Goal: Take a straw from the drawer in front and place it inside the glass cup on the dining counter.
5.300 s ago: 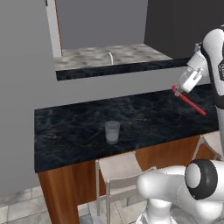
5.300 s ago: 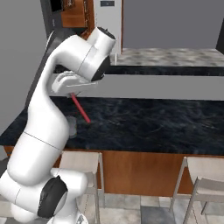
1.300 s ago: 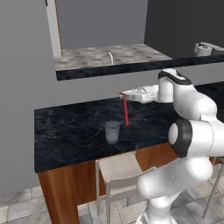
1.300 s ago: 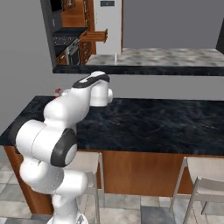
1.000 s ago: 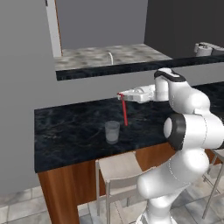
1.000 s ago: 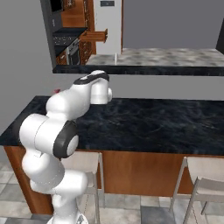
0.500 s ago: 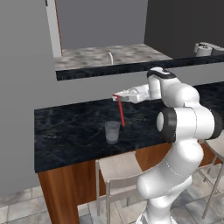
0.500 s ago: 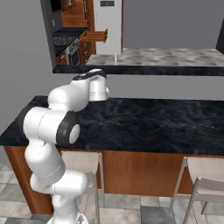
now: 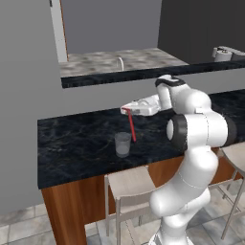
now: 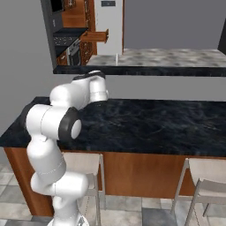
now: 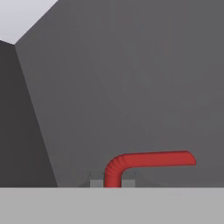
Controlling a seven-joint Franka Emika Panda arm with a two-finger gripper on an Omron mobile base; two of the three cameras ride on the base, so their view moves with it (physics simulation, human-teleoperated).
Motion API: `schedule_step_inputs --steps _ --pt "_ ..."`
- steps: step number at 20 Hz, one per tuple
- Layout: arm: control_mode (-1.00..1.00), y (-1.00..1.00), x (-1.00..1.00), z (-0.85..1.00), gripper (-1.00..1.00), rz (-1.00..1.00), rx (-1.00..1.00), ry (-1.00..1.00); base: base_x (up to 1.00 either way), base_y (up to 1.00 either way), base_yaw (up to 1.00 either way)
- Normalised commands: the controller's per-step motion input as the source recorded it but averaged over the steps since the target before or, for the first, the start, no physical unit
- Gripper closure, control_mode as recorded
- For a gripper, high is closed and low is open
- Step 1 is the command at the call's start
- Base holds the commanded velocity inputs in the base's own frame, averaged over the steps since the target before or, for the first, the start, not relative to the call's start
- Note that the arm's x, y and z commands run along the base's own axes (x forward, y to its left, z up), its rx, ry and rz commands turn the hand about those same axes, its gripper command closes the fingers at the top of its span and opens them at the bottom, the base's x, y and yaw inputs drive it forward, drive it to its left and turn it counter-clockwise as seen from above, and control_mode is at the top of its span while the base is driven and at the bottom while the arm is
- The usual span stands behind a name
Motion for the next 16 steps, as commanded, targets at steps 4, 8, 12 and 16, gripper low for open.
schedule_step_inputs --steps 4,8,12,16 --pt "-1.0 0.0 0.0 -0.07 1.0 0.05 0.0 -0.08 0.0 0.0 0.0" --pt "-1.0 0.0 0.05 0.0 1.0 0.05 0.0 -0.09 0.0 0.0 0.0" --pt "-1.0 0.0 0.09 0.0 1.0 0.04 0.0 -0.08 0.0 0.0 0.0" --pt "-1.0 0.0 0.01 0.0 1.0 0.04 0.0 -0.07 0.0 0.0 0.0"
